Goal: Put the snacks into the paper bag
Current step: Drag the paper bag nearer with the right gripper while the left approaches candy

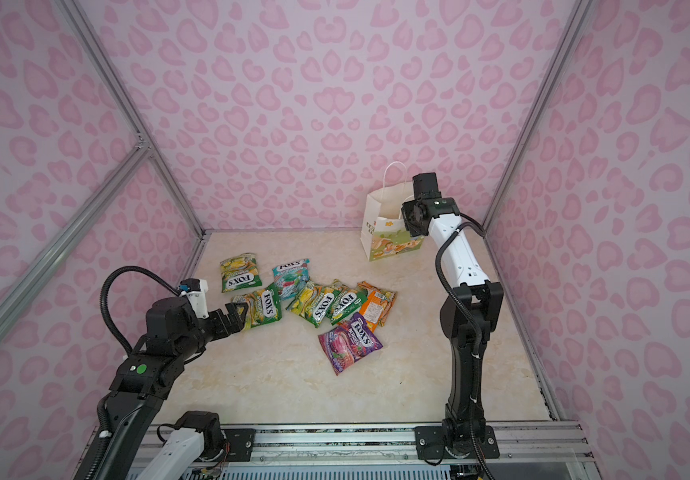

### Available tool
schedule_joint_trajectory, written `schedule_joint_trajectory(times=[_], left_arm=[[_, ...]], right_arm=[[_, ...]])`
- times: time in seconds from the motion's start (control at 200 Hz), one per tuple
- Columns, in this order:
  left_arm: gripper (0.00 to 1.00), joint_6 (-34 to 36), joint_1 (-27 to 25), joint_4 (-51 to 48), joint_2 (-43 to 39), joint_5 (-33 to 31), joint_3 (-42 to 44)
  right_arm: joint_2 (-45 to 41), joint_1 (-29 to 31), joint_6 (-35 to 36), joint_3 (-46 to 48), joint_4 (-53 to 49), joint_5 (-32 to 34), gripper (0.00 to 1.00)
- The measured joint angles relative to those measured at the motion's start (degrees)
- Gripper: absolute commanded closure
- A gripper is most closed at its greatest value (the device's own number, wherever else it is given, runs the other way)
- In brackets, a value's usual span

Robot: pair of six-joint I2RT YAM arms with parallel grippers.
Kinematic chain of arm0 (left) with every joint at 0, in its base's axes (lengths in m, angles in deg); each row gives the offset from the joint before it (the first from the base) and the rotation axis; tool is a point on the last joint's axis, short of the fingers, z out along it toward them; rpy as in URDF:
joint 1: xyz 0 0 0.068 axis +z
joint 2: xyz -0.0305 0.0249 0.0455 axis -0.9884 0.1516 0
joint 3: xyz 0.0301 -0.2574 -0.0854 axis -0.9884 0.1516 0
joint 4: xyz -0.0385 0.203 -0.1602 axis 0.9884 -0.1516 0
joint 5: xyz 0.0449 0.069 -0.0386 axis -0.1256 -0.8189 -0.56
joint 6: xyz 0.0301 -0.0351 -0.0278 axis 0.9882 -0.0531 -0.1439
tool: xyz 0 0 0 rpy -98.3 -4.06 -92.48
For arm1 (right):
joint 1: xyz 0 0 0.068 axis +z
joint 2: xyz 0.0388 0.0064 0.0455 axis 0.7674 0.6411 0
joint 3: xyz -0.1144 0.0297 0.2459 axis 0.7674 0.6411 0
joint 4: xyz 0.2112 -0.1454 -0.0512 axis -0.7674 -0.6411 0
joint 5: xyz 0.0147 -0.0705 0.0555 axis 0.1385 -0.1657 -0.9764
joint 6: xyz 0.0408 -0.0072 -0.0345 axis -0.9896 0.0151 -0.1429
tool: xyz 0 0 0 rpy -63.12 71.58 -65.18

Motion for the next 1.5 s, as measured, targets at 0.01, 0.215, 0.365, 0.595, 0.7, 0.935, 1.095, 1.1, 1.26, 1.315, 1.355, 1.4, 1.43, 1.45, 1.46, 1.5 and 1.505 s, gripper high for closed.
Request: schedule_joint_trajectory(times=[0.01,0.215,0.365,0.595,0.7,0.935,1.095,1.1,1.26,1.315,1.355,1.4,1.43,1.45,1.46,1.5,1.505], left_arm=[[0.02,0.0,0.0,0.0,0.0,0.0,0.0],[0.02,0.0,0.0,0.0,0.0,0.0,0.0],[0.02,0.0,0.0,0.0,0.0,0.0,0.0],[0.02,-0.3,-0.1,0.0,1.0,0.2,0.0],[0.02,-0.7,-0.3,0.0,2.1,1.3,-0.1],[0.02,-1.6,-6.0,-0.2,9.3,6.4,-3.3],[0.02,-4.3,-12.3,0.2,12.2,8.5,-3.8],[0.02,-4.5,-12.7,0.2,12.3,8.5,-3.8],[0.02,-5.6,-19.0,0.4,15.7,7.9,-4.2],[0.02,-6.0,-20.6,0.4,16.8,6.8,-4.5],[0.02,-6.0,-21.7,0.5,17.5,6.0,-4.8],[0.02,-6.2,-22.9,0.5,18.2,5.4,-4.9],[0.02,-6.4,-23.6,0.5,18.5,5.0,-5.0],[0.02,-6.6,-24.1,0.5,18.7,4.6,-5.0],[0.02,-6.6,-24.2,0.5,18.8,4.5,-5.0],[0.02,-6.6,-25.0,0.7,19.2,3.9,-5.0],[0.02,-6.6,-25.1,0.7,19.3,3.9,-5.0]], right_arm=[[-0.1,0.0,0.0,0.0,0.0,-0.1,0.83],[-3.3,-0.1,2.7,0.3,1.7,-1.0,1.00],[-7.1,-0.6,5.8,2.5,2.4,-1.3,1.00],[-16.2,-3.0,12.6,7.7,1.7,0.5,1.00],[-21.4,-4.7,16.2,12.2,0.4,0.7,1.00],[-35.8,-11.3,28.5,25.9,0.1,-2.7,1.00],[-43.0,-15.7,37.6,33.8,-0.3,-7.8,1.00],[-43.1,-15.8,37.9,34.0,-0.4,-8.1,1.00],[-46.4,-17.4,46.2,37.4,-4.1,-11.5,1.00],[-47.3,-17.1,48.7,38.0,-6.3,-12.7,1.00],[-48.1,-17.0,50.4,38.3,-8.5,-13.2,1.00],[-49.0,-16.8,52.1,38.4,-11.0,-13.4,1.00],[-49.7,-16.7,53.1,38.3,-12.5,-13.6,1.00],[-50.1,-16.6,53.6,38.3,-13.7,-13.6,1.00],[-50.2,-16.5,53.8,38.3,-14.0,-13.6,1.00],[-50.8,-16.0,54.7,37.8,-16.3,-13.1,1.00],[-51.0,-15.7,54.8,37.7,-16.9,-12.8,1.00]])
